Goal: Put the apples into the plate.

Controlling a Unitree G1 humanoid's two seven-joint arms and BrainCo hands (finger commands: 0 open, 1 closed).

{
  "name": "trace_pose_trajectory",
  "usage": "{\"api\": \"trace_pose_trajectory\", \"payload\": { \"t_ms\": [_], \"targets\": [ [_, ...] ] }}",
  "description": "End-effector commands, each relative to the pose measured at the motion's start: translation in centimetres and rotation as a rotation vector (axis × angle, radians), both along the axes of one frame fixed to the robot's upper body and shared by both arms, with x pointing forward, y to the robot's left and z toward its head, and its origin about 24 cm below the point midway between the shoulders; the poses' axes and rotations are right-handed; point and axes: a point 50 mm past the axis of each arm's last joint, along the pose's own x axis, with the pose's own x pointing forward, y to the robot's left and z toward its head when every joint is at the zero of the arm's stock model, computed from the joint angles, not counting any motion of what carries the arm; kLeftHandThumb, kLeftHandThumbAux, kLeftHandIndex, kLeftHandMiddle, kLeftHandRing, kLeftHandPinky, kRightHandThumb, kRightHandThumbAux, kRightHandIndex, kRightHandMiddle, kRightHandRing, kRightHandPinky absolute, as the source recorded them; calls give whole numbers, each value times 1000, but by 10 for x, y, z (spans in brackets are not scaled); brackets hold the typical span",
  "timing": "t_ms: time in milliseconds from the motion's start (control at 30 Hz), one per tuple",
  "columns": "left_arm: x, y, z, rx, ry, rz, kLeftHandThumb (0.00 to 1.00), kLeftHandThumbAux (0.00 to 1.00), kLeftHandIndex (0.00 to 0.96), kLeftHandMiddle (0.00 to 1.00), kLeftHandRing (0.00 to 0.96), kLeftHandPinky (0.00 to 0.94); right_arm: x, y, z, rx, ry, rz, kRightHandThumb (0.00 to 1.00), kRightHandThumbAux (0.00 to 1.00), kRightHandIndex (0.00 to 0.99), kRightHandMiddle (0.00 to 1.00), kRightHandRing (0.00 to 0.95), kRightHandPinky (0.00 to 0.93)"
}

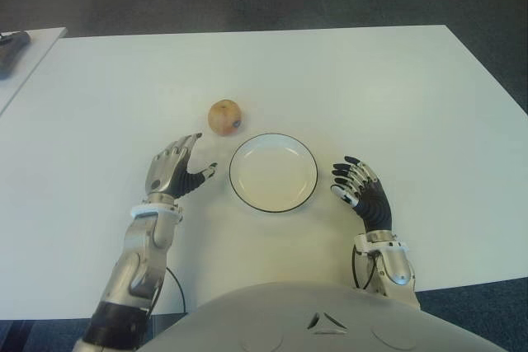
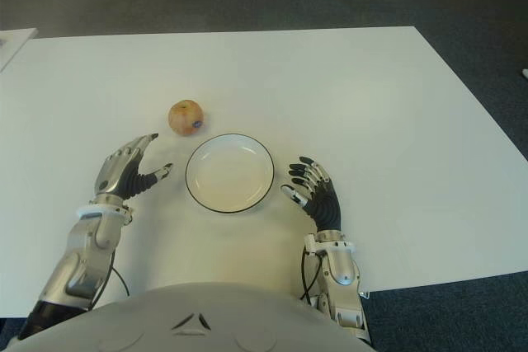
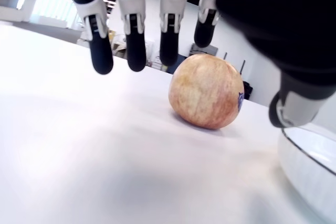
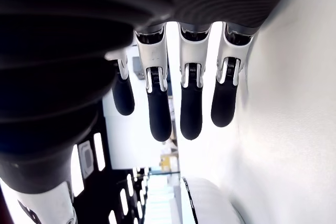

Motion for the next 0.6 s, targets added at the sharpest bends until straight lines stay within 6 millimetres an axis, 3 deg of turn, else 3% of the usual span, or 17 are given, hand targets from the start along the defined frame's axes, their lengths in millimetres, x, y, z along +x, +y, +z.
{"api": "trace_pose_trajectory", "payload": {
  "t_ms": [33,300,600],
  "targets": [
    [10,-3,-3,91,-2,-79,344,430,150,181,193,228,-11,1,-18,8,112,-8,576,761,221,343,328,350],
    [25,-3,-8,165,-7,-163,383,411,183,193,192,231,-13,-1,-19,-12,111,-13,528,753,217,328,319,344],
    [37,-7,-11,186,-19,-200,385,393,182,192,190,227,-14,-2,-21,-8,109,-25,595,759,208,339,322,334]
  ]
}}
